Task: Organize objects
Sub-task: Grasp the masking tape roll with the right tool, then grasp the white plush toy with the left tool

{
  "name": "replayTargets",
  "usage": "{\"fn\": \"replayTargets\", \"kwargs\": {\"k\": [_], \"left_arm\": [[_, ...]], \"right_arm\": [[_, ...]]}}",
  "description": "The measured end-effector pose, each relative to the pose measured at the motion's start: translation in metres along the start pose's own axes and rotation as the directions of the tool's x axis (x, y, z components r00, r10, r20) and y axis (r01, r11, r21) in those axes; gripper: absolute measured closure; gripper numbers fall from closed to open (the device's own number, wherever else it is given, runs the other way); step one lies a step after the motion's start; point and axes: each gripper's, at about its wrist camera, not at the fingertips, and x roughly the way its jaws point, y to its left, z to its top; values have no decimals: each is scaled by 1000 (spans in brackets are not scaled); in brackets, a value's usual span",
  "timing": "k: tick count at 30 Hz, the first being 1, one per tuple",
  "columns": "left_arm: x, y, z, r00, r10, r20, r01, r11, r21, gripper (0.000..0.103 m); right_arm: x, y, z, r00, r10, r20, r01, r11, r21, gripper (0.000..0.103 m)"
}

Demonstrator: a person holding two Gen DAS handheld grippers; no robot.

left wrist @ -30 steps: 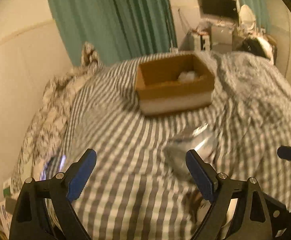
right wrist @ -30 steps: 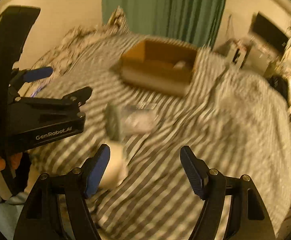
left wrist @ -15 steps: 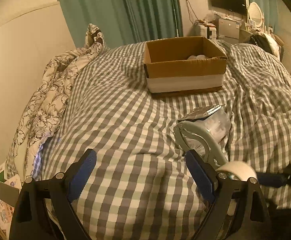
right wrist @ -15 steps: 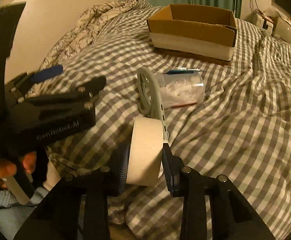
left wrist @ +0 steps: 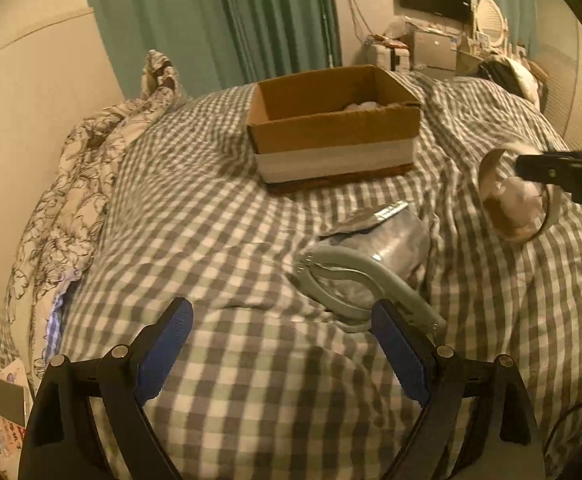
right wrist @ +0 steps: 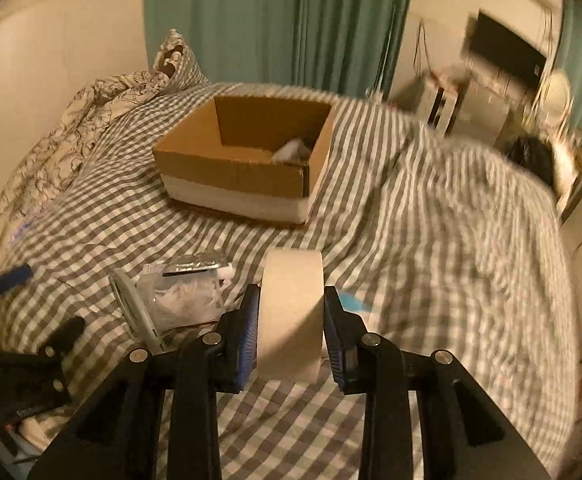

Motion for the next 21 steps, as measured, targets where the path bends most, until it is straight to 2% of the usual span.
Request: {"fn": "replayTargets", "kwargs": {"k": [2, 4, 8, 12, 15, 21], "left_arm": [[3, -6, -1, 1000, 0, -3, 0, 1000, 12, 10], [8, -9, -1, 1000, -5, -11, 5, 1000, 22, 10], [15, -14, 1, 1000, -21, -21, 21, 999, 25, 10], [15, -21, 8, 999, -48, -10, 49, 999, 23, 10], [17, -33, 17, 997, -71, -2, 71, 997, 35, 10], [23, -68, 44, 988, -152, 12, 151, 987, 52, 10]], "right_arm": [[5, -8, -3, 997, 80, -14, -80, 995, 54, 73], [8, -7, -7, 996, 85, -12, -84, 995, 57, 73], [6, -8, -7, 983, 183, 3, -182, 979, 95, 73], [-7, -1, -1, 992, 116, 42, -117, 992, 39, 73], [-19, -3, 4, 988, 130, 79, -133, 991, 32, 73], [-56, -21, 20, 981, 97, 167, -104, 994, 33, 73]]}}
